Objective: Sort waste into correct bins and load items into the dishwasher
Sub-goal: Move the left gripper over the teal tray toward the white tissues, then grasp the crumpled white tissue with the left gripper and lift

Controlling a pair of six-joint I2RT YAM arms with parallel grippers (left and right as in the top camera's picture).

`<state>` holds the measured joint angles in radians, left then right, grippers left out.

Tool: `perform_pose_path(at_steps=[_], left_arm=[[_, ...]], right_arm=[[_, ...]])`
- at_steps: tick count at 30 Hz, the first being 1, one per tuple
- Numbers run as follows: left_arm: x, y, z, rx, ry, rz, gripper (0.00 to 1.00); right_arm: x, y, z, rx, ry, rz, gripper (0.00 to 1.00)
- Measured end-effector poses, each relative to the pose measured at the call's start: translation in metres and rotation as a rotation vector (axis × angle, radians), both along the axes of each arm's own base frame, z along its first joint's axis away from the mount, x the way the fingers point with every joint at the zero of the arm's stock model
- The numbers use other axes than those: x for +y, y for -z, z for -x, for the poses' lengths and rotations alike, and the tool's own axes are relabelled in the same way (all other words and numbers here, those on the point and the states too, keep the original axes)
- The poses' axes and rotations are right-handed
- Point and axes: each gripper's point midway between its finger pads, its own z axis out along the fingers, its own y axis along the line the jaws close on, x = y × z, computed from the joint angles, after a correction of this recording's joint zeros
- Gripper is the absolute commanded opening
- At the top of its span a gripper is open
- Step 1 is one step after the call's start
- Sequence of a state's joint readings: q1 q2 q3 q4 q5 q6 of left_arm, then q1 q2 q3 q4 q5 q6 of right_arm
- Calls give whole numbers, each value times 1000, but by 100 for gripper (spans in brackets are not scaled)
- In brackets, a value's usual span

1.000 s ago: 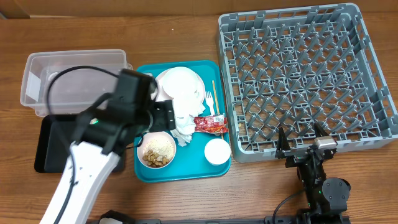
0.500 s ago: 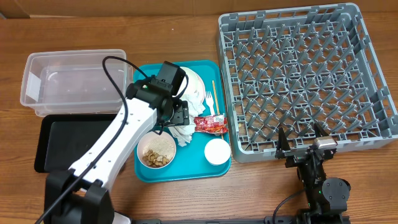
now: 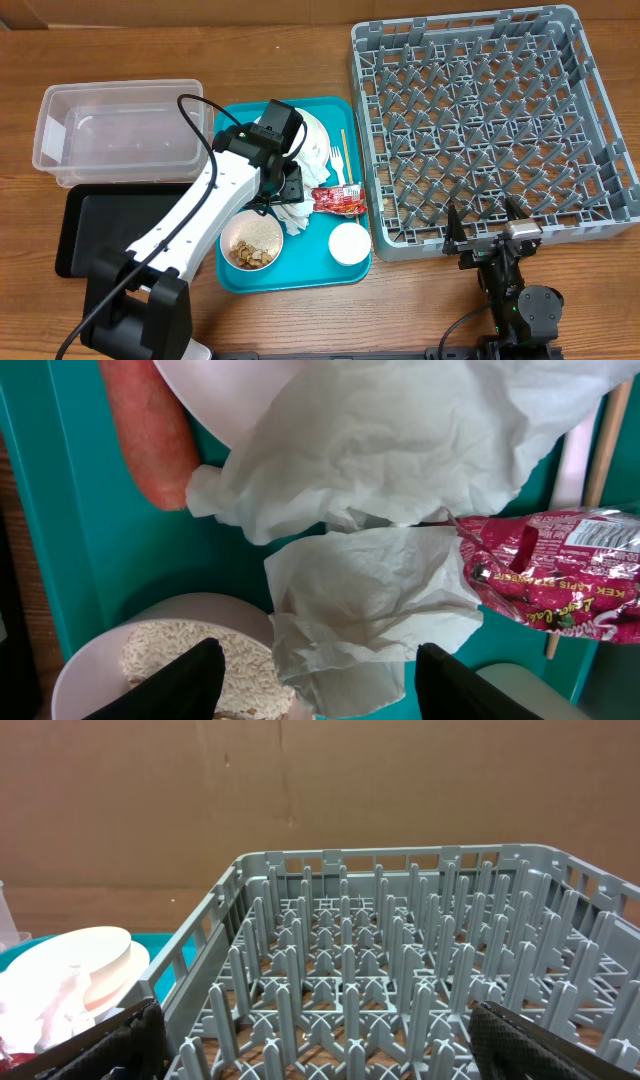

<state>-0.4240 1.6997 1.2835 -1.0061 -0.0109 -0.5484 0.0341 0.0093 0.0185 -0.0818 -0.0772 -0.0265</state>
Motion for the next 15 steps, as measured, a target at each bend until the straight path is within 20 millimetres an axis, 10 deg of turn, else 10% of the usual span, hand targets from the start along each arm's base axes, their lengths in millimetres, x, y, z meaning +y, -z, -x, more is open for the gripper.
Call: perform_pose_path(at_steps=[15], left_arm=[[-5, 7, 5, 37, 10, 9, 66]], right_arm=[[0, 0, 0, 0, 0, 0, 100]])
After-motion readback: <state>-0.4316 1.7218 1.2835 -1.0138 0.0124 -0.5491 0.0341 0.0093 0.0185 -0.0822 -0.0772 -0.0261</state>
